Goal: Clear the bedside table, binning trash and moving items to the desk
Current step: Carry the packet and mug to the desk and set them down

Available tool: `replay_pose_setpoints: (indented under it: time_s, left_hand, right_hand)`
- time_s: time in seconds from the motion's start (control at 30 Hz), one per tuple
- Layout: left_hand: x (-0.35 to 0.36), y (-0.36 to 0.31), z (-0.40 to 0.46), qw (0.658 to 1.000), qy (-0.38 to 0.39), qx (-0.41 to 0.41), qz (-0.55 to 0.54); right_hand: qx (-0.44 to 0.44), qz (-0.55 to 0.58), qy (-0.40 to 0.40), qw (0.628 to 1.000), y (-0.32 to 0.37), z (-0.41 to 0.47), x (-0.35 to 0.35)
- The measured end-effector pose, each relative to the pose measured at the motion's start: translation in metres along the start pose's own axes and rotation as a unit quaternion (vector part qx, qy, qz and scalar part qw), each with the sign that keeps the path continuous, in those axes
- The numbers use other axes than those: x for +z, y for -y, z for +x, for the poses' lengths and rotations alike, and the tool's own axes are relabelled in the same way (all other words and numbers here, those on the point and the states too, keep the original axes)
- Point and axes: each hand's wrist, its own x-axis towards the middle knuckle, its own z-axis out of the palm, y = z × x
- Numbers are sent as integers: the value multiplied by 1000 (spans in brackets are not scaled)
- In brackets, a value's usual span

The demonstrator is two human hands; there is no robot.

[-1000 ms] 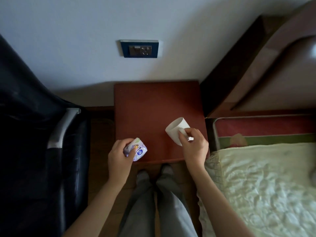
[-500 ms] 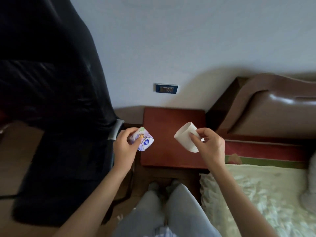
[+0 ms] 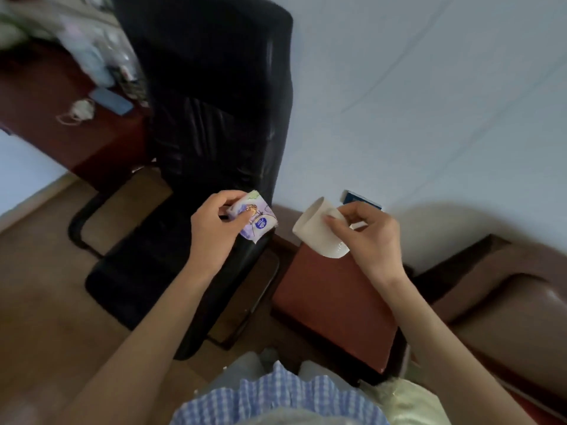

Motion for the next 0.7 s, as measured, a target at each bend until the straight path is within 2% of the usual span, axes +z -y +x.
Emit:
replay_pose_setpoints:
  time_s: [0.23, 0.5, 0.7]
  left_hand:
    - [-49, 5, -72, 984, -156, -74, 46]
    - [-106, 27, -186, 934, -301, -187, 42]
    - [-170, 30, -247, 897, -401, -180, 30]
  right_hand:
    - [-78, 8, 130, 988, 22, 13, 26]
    - [-133, 12, 233, 963, 45, -18, 80]
    - [-183, 24, 285, 940, 93, -61, 132]
